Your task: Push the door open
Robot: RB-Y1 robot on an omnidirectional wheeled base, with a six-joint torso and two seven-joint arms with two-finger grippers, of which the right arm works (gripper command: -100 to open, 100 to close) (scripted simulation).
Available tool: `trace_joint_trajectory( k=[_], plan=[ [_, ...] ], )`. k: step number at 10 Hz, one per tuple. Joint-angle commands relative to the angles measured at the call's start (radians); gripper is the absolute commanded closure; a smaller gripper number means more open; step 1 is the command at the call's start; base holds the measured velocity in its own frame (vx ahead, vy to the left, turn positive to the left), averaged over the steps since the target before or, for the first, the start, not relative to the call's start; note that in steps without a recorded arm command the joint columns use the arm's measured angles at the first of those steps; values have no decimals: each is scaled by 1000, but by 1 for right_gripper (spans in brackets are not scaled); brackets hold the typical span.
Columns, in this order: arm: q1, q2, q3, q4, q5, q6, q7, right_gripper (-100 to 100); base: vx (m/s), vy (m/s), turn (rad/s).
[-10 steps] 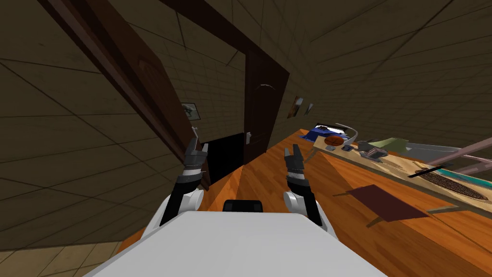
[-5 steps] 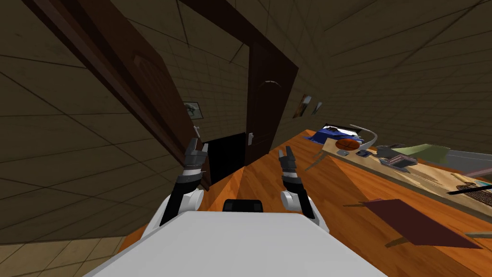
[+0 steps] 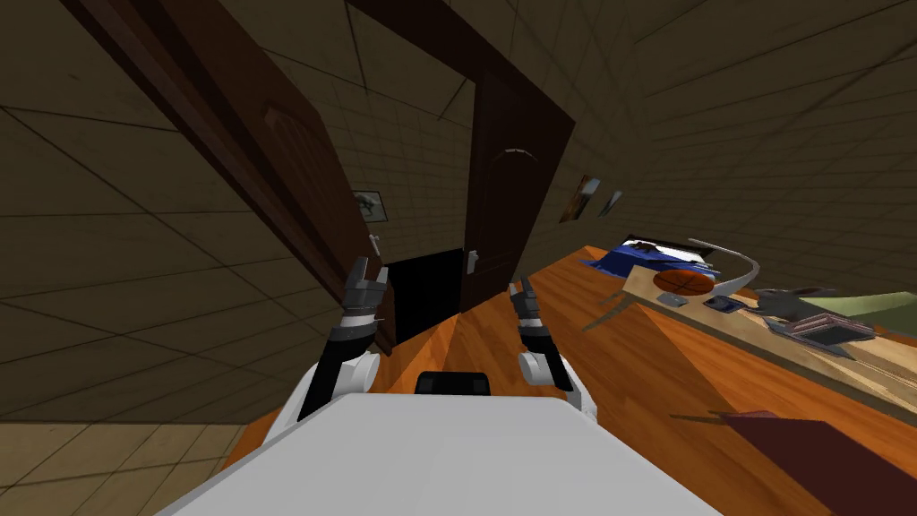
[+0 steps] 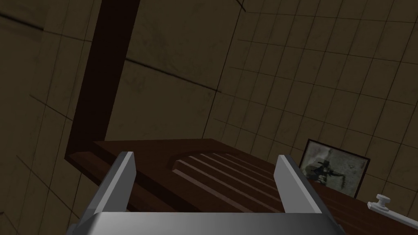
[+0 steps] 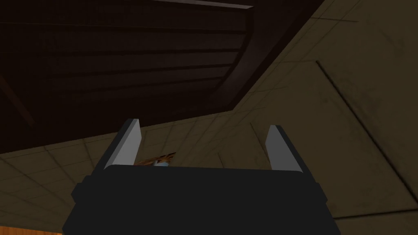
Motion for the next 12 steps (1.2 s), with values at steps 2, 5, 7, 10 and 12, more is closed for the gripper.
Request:
trace_joint_trajectory(
  k=[2, 5, 7, 10, 12],
  plan=[
    [-27, -26, 22, 57, -14, -1, -23, -100, 80, -38, 95],
    [-62, -64, 46, 127, -33, -4, -51, -100, 56, -31, 99],
    [-99, -102, 71, 188, -52, -7, -80, -100, 74, -32, 116],
    [-135, -139, 96, 266, -72, -10, -109, -100, 58, -35, 112],
    [-153, -158, 108, 306, -81, -11, -123, -100, 47, -39, 61]
  ],
)
